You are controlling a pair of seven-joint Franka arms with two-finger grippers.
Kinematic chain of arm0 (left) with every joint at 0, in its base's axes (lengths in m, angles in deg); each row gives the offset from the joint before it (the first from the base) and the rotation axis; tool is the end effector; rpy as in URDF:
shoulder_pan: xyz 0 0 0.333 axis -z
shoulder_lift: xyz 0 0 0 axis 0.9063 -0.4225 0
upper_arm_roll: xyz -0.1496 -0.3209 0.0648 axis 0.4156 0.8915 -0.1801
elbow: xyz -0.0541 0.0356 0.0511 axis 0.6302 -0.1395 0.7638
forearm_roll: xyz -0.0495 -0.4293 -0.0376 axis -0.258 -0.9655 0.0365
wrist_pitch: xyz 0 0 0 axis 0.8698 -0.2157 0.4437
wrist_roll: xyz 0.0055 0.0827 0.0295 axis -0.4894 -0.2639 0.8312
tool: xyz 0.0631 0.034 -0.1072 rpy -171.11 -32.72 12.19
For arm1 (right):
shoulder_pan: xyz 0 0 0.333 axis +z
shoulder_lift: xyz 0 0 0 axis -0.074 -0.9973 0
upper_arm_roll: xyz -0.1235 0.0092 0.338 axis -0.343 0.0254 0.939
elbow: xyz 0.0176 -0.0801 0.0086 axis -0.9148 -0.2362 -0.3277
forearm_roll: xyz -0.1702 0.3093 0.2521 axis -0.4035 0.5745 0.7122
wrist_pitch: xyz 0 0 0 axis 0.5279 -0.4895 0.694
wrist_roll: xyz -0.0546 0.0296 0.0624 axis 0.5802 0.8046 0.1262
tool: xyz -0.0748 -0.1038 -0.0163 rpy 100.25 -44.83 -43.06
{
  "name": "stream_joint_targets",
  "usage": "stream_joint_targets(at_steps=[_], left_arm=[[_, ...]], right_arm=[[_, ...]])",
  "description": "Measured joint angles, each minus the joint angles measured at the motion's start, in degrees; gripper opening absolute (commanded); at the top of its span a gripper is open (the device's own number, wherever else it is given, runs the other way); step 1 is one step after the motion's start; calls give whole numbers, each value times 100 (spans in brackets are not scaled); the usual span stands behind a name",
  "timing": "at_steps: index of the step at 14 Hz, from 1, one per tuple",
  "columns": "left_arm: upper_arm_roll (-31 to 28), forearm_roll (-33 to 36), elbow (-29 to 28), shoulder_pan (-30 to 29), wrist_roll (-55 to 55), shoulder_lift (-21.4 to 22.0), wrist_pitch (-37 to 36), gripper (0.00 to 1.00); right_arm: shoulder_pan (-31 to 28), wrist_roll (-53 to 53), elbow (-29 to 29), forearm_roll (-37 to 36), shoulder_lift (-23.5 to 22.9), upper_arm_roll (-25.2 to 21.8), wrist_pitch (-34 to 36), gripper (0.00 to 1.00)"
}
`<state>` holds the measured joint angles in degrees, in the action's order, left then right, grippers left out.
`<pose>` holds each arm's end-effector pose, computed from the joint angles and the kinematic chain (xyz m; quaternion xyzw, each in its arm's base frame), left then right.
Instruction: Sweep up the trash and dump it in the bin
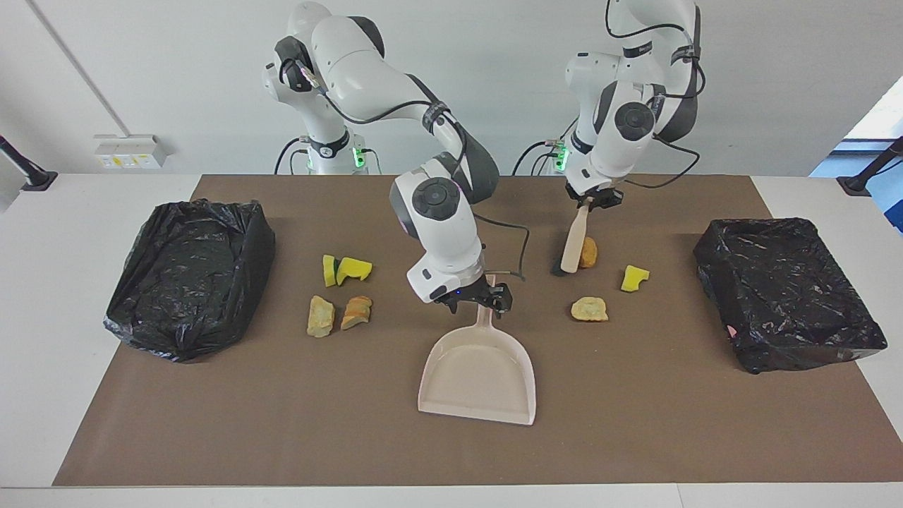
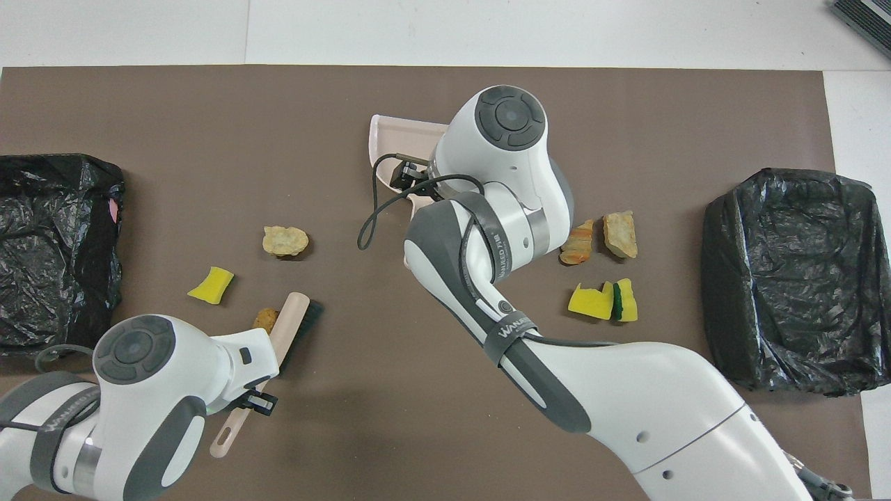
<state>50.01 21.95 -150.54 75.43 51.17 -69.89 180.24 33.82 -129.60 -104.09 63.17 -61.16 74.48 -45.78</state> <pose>0.4565 -0.0786 0.3597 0.9714 -0.2066 -0.1152 0.0187 0.7037 0.4397 0.3633 -0.9875 0.1153 0.0042 0.1070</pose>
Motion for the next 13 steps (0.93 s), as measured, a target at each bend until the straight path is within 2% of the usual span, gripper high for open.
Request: stream_joint_targets(at_steps=[2, 4, 5, 6, 8, 9, 13], left_arm=[[-9, 3, 245, -219, -164, -162, -57, 0], [14, 3, 635, -226, -164, -162, -470, 0], [21, 3, 912, -226, -159, -152, -768, 0], [21, 3, 1152, -226, -137, -140, -997, 0], [18, 3, 1397, -229, 201, -128, -1185, 0], [15, 4, 1419, -233, 566, -128, -1190, 0], [-9, 43, 1405, -492, 1919, -137, -1200, 0]], right_arm=[[31, 0, -14, -88, 4, 5, 313, 100], [93, 0, -41, -278, 10, 8, 491, 100], [109, 0, -65, -304, 16, 9, 499, 86], [113, 0, -91, -317, 24, 10, 499, 55], [113, 0, -127, -354, 50, 10, 499, 4], [113, 0, -130, -377, 60, 10, 500, 0], [105, 0, -131, -397, 75, 7, 510, 0]])
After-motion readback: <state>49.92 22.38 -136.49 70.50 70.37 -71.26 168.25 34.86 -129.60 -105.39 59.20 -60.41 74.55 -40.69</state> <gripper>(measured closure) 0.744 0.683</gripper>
